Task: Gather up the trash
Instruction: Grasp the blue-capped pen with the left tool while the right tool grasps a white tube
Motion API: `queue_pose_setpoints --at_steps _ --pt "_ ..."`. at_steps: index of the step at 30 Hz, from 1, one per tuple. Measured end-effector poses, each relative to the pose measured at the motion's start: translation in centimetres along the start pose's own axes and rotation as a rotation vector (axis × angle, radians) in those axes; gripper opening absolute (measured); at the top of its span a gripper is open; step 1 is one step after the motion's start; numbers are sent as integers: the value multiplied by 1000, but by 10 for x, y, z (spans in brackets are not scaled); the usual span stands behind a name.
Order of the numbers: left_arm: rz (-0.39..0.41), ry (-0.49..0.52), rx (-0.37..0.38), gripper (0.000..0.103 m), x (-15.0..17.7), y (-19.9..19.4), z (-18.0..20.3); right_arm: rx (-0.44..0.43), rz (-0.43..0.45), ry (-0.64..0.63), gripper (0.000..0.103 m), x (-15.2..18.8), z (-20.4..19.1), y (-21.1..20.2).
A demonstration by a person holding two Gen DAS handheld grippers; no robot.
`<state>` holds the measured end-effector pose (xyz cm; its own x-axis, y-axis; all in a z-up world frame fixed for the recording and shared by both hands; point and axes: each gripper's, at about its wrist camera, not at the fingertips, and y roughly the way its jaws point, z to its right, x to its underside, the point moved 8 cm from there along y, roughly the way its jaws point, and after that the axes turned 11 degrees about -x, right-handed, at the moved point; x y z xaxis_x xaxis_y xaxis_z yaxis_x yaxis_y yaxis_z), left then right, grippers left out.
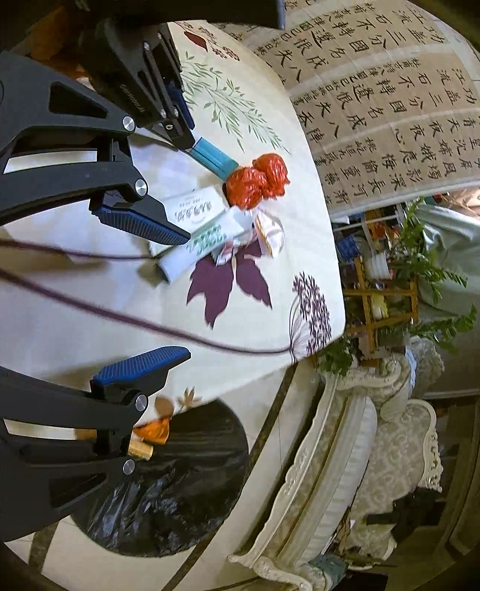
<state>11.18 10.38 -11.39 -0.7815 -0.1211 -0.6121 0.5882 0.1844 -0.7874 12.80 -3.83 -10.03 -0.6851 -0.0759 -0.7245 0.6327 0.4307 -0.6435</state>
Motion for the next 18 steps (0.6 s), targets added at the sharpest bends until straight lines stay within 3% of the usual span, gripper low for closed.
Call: queue_pose_setpoints --at_steps 2,6,12,16,18 --pt "-5 -4 6 9 0 0 -4 -7 -11 -14 56 -3 -6 6" --pt "-13 -21 32 8 2 -1 -12 -14 -39 -40 55 -6 -14 19" --pt "-18 -37 41 8 4 -1 -25 -22 -84 -46 46 -8 -16 35" --pt "-18 -53 40 8 3 1 -33 -26 -114 -52 27 -5 -18 40" --pt "-17 -60 37 8 3 2 -37 -34 -122 -53 23 -3 -20 39"
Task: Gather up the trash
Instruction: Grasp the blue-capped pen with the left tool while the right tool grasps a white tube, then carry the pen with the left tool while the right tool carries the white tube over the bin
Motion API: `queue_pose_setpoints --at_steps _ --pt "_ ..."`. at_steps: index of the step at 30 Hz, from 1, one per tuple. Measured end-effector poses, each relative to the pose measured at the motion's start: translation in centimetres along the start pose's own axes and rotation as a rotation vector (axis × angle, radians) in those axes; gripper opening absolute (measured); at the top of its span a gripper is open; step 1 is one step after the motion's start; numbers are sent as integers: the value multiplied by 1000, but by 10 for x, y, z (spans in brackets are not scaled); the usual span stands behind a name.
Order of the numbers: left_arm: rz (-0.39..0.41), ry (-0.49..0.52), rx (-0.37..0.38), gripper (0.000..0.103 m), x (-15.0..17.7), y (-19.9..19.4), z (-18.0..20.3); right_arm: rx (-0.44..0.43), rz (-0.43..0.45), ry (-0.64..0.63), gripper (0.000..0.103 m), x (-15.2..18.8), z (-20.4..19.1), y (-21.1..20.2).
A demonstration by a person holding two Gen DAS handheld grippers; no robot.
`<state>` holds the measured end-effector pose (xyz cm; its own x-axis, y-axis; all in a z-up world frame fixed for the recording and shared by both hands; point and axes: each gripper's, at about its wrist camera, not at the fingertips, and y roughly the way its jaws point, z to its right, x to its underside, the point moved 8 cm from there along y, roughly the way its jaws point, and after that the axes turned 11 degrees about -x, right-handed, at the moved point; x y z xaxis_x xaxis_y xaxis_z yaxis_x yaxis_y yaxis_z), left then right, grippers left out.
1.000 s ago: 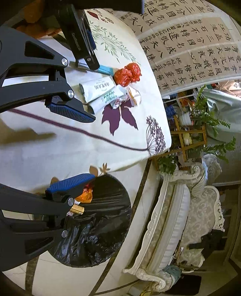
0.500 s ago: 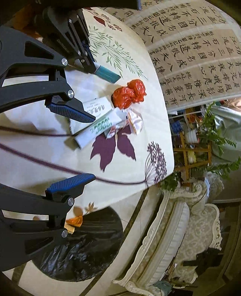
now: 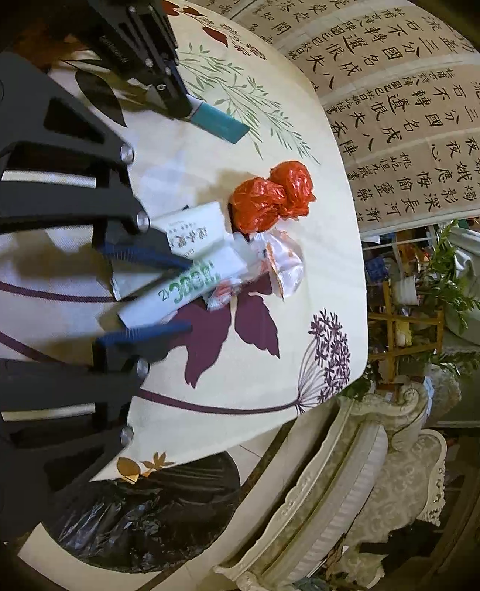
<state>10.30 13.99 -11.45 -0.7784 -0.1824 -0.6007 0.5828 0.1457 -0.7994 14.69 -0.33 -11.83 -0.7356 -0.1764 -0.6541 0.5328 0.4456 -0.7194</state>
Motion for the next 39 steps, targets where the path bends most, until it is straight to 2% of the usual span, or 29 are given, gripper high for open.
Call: queue_pose_setpoints --at_steps 7,12,15,17,20,25,39 --pt "3 -11 3 8 0 0 -8 -10 -11 -2 17 10 -8 -7" --pt "7 -10 6 8 1 -1 -10 -3 -12 1 17 11 -9 -8" --pt "9 -7 4 8 1 -1 -9 0 -10 -1 20 7 -8 -5" --pt "9 -8 4 8 1 -1 -9 5 -5 -5 26 4 -8 -3" --pt "10 -9 3 8 1 -1 -9 7 -9 -7 26 3 -6 0" --pt "12 -9 3 8 1 -1 -10 6 -9 -12 17 5 -5 -2" --pt "35 -2 13 7 2 -14 -6 18 65 16 16 15 1 -37"
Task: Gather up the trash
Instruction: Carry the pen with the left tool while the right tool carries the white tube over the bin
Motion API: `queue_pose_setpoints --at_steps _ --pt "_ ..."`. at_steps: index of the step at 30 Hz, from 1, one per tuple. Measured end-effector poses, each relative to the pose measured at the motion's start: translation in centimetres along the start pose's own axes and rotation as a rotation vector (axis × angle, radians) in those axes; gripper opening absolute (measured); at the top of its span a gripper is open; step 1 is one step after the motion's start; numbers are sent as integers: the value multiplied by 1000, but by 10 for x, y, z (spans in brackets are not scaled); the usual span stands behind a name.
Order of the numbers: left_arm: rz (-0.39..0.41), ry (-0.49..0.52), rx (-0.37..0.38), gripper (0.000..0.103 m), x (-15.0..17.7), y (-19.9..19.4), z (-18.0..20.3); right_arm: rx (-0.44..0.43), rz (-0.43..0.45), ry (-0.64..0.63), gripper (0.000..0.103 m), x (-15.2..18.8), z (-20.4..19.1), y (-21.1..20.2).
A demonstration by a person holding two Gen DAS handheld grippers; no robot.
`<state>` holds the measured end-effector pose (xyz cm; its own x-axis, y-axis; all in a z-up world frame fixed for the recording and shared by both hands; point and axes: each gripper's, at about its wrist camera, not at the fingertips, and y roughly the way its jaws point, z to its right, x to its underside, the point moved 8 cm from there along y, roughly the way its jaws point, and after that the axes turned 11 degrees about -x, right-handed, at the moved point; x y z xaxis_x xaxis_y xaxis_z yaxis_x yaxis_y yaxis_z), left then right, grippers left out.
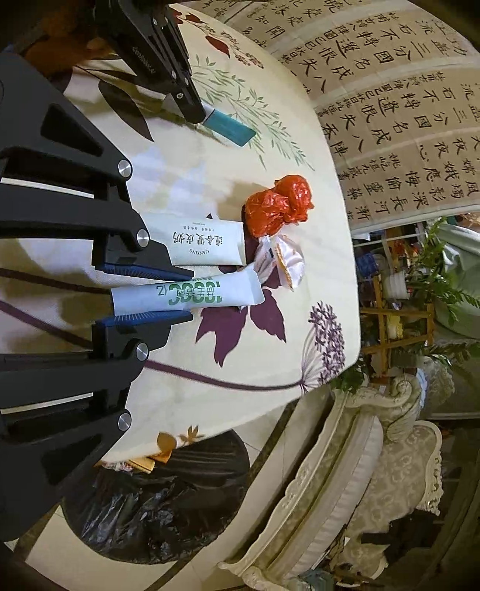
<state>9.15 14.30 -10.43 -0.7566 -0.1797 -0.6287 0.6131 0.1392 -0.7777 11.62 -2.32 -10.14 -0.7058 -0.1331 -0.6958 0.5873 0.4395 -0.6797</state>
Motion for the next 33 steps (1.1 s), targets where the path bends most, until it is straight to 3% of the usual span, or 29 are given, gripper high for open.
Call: queue_pose_setpoints --at_steps 14,23,33 --pt "70 78 48 7 4 -30 49 163 95 56 16 12 51 -51" --pt "105 176 145 7 8 -46 122 265 157 136 16 27 106 -92" --pt "141 281 217 7 11 -54 197 319 195 203 16 35 146 -113"
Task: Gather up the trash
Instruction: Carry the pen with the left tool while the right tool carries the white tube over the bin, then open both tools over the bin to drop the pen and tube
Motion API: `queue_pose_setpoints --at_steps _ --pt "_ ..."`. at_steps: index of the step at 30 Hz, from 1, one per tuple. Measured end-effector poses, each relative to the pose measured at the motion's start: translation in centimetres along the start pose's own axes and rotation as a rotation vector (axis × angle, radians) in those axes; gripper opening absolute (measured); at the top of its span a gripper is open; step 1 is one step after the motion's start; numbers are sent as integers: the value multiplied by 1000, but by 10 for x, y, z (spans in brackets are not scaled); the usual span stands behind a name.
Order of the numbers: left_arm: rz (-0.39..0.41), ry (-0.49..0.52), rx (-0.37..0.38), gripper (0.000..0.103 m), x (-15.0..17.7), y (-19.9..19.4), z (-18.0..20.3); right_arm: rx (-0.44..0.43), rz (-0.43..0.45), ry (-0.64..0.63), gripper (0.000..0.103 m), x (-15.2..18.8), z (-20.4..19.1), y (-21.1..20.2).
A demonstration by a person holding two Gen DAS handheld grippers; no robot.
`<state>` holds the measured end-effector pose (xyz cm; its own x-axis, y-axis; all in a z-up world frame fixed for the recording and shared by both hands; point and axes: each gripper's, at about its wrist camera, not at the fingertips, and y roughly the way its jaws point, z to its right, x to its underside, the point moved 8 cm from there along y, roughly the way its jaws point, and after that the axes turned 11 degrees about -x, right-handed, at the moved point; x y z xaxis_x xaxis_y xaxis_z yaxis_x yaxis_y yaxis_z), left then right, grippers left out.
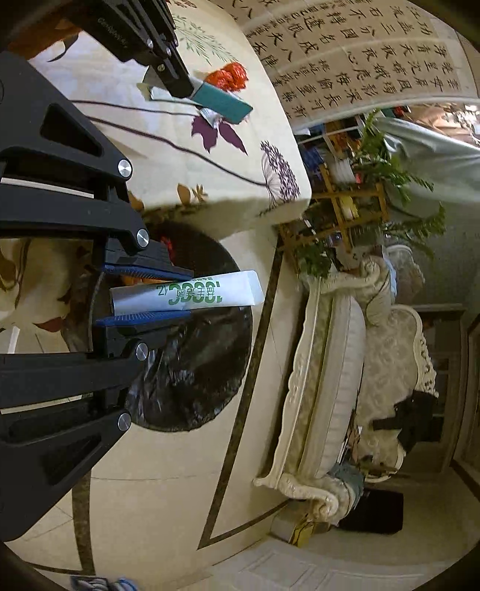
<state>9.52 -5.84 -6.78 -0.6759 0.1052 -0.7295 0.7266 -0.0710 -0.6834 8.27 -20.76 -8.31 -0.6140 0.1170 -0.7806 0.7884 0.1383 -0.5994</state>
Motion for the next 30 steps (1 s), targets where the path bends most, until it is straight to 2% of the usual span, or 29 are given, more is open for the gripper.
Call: queue_pose_setpoints --at_steps 11,30 --pt "-19 92 23 7 -11 31 50 21 8 57 16 -5 30 15" --pt "-34 176 13 8 -33 68 95 21 -16 117 17 -7 63 47"
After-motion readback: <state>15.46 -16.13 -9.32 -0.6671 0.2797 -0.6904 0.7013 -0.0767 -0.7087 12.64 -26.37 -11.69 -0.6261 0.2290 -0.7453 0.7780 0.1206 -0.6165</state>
